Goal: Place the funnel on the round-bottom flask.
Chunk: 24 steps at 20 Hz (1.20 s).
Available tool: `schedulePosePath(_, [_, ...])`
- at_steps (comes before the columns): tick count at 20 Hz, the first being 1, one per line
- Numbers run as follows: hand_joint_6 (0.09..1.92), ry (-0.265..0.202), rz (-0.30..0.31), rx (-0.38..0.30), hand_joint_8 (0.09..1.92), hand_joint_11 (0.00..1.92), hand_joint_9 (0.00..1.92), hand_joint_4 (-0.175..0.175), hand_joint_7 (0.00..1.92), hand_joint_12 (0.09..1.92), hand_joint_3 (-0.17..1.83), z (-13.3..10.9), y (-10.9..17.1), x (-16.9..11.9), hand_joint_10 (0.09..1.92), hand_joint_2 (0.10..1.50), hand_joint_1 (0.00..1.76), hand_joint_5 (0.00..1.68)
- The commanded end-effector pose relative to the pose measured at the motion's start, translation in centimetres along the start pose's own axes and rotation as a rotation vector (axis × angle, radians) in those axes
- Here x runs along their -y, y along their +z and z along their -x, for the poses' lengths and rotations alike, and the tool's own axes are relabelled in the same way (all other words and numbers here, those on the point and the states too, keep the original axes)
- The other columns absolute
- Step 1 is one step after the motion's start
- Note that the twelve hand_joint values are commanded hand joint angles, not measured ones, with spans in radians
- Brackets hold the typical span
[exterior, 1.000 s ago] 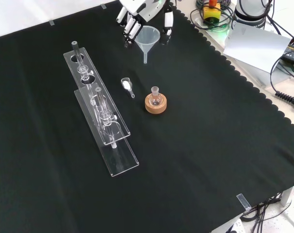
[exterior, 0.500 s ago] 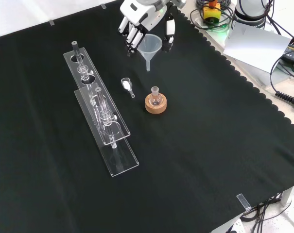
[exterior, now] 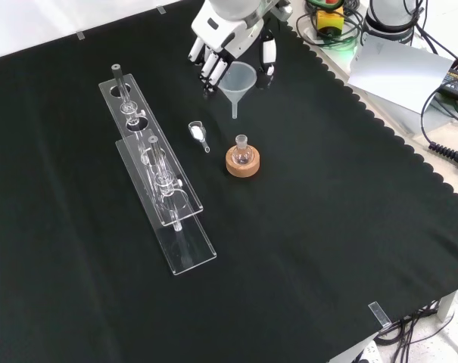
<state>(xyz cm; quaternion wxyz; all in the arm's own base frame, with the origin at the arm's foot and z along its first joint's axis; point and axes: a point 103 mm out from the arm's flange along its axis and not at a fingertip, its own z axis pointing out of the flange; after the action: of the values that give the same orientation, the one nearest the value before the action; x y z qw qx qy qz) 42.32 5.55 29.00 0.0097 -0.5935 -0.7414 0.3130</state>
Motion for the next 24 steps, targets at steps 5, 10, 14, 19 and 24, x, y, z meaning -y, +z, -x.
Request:
schedulePosePath(5, [0.58,-0.008,0.002,-0.006,0.70,0.52,1.08,-0.001,0.64,1.26,0.59,-1.4,1.4,-1.5,0.56,0.73,0.84,0.64])
schedulePosePath(10, [0.58,-0.020,-0.001,-0.006,0.70,0.52,1.07,-0.002,0.65,1.26,0.59,-1.9,1.6,-1.9,0.56,0.73,0.84,0.64])
schedulePosePath(14, [0.58,-0.027,0.000,0.002,0.70,0.52,1.07,-0.002,0.65,1.26,0.60,-2.4,1.5,-2.0,0.56,0.73,0.84,0.64])
schedulePosePath(19, [0.59,-0.030,-0.001,0.009,0.70,0.52,1.07,-0.002,0.65,1.26,0.60,-2.6,1.0,-2.0,0.56,0.73,0.84,0.64])
schedulePosePath(24, [0.59,-0.034,-0.008,0.004,0.70,0.52,1.06,-0.003,0.65,1.26,0.60,-2.8,1.4,-2.1,0.56,0.73,0.84,0.64])
